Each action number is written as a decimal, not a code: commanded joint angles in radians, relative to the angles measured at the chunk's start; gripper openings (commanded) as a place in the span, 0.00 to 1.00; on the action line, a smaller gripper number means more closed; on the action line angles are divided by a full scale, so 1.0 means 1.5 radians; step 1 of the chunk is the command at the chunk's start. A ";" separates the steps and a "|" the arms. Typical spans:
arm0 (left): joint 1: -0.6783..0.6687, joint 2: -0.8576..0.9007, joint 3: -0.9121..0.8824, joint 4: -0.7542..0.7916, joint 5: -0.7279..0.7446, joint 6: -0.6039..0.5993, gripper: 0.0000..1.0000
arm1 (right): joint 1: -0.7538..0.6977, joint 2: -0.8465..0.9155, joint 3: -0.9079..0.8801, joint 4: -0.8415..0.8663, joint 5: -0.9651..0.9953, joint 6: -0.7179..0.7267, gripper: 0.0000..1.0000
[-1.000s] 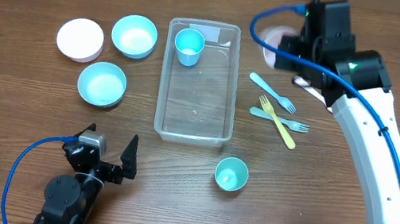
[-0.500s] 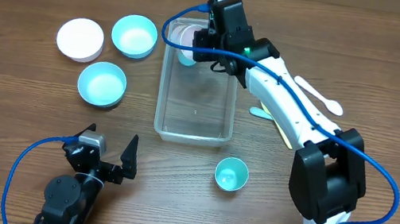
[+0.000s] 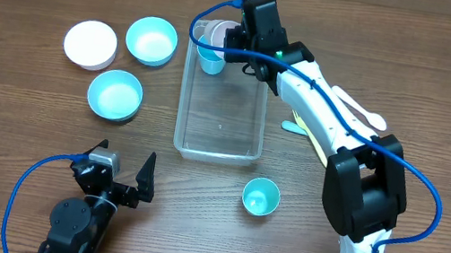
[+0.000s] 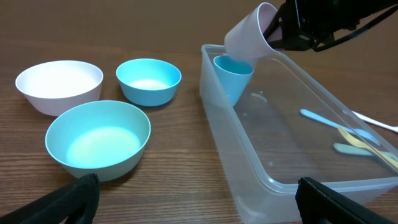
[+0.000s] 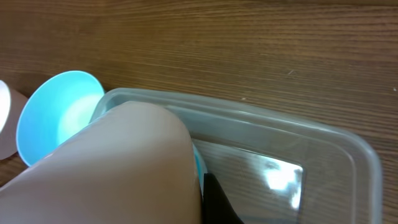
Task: Pack container
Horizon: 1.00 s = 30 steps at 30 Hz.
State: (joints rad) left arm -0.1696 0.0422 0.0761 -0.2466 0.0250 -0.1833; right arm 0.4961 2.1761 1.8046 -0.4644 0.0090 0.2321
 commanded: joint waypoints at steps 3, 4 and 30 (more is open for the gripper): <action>0.001 -0.003 0.000 -0.003 0.001 0.008 1.00 | -0.001 0.028 0.020 -0.002 0.008 0.003 0.04; 0.001 -0.003 0.000 -0.003 0.001 0.008 1.00 | -0.001 0.028 0.020 -0.002 0.008 0.003 0.04; 0.001 -0.003 0.000 -0.003 0.001 0.008 1.00 | -0.007 -0.125 0.255 -0.557 -0.024 0.006 0.63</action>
State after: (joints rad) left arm -0.1696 0.0422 0.0761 -0.2462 0.0250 -0.1833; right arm 0.4923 2.0918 2.1532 -1.1709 -0.0277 0.2367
